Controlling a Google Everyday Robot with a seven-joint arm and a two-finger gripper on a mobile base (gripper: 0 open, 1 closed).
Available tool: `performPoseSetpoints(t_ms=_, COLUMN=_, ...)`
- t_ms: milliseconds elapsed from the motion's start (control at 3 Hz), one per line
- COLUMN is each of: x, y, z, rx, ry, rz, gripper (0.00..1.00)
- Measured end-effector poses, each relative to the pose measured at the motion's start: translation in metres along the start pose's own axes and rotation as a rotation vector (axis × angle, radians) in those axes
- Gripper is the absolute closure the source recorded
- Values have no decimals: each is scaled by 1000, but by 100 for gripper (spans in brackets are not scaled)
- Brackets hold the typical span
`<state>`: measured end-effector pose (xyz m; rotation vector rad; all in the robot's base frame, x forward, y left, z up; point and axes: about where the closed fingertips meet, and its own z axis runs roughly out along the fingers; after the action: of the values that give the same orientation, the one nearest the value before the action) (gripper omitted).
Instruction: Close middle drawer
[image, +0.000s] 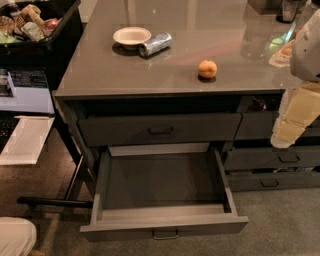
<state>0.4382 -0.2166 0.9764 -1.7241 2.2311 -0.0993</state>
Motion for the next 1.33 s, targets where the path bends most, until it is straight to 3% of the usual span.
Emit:
performPoseSetpoints(t_ms=667, x=-1, y=0, z=2, rx=3, ry=-10, rz=-12, gripper=0)
performPoseSetpoints(t_ms=1000, x=3, y=4, z=28, rx=-37, ry=-71, rz=-43, gripper=0)
performPoseSetpoints(t_ms=1333, x=6, y=20, z=86, rx=-120, ry=-210, rz=-105, gripper=0)
